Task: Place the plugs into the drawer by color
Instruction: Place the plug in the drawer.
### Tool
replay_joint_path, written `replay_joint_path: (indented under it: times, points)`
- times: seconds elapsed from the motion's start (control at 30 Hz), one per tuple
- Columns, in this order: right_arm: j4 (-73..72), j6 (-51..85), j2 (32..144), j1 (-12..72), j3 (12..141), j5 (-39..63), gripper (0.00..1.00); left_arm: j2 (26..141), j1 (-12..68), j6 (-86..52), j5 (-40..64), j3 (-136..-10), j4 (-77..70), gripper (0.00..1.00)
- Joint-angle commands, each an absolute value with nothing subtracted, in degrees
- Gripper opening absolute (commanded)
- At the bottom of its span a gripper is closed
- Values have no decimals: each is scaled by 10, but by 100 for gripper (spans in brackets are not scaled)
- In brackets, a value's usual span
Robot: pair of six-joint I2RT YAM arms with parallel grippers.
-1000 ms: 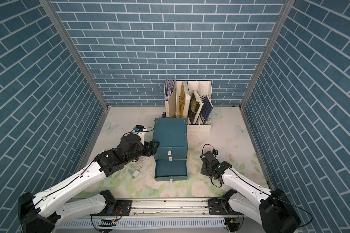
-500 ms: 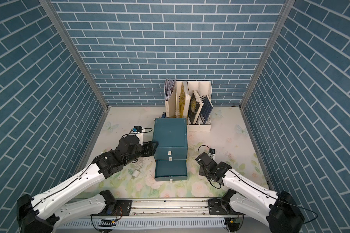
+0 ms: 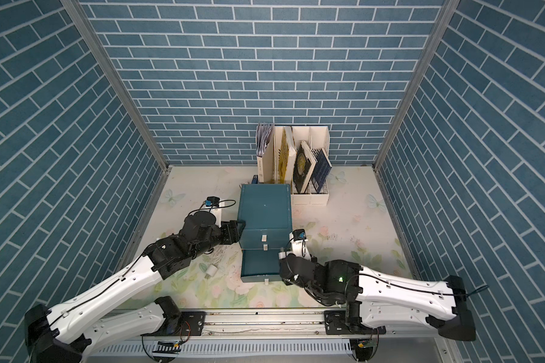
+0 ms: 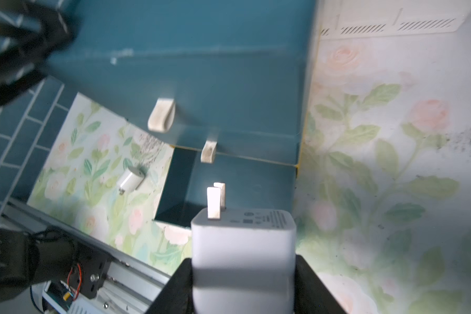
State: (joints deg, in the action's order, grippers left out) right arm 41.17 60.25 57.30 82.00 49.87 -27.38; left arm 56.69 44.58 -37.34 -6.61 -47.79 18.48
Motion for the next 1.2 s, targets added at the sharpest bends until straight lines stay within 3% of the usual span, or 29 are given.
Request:
replay_joint_path:
  times: [0.0,0.43,1.1,1.13,1.17]
  points:
    - [385,634,611,834,484,-252,0,572,443,-376,-72,-466,191,71]
    - [293,616,706,731,448,-198,0,550,443,-377,-77,-468,212,71]
    - [277,657,761,736,429,-181,0,560,443,-378,-85,-471,211,76]
    - [276,654,762,735,432,-185,5,560,443,-381,-86,-475,215,76]
    - [276,653,764,734,435,-189,19,557,443,-384,-87,-479,219,76]
